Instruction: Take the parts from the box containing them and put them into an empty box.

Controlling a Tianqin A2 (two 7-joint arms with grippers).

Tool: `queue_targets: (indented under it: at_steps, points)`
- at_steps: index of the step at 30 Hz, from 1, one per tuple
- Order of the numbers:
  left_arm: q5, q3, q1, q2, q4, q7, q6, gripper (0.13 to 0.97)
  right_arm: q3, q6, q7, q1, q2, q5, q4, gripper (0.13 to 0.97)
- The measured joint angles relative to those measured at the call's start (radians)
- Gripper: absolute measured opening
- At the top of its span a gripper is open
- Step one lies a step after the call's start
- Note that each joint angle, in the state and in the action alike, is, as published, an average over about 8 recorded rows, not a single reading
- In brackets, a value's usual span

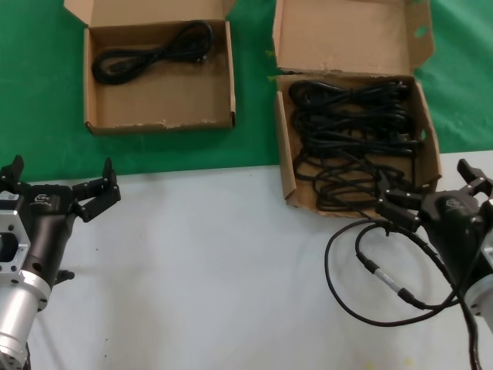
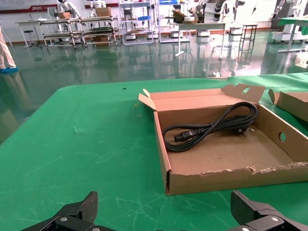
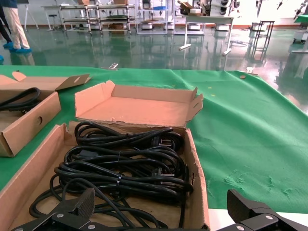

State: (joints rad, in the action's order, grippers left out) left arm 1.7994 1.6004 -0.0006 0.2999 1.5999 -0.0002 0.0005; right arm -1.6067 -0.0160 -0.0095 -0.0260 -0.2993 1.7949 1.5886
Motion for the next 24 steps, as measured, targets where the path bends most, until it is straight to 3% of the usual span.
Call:
queue_targets:
  at_steps: [24]
  points:
    - [0.000, 0.000, 0.000, 0.000, 0.000, 0.000, 0.000, 0.966, 0.000, 0.000, 0.000, 0.000, 0.000, 0.000, 0.000, 0.966]
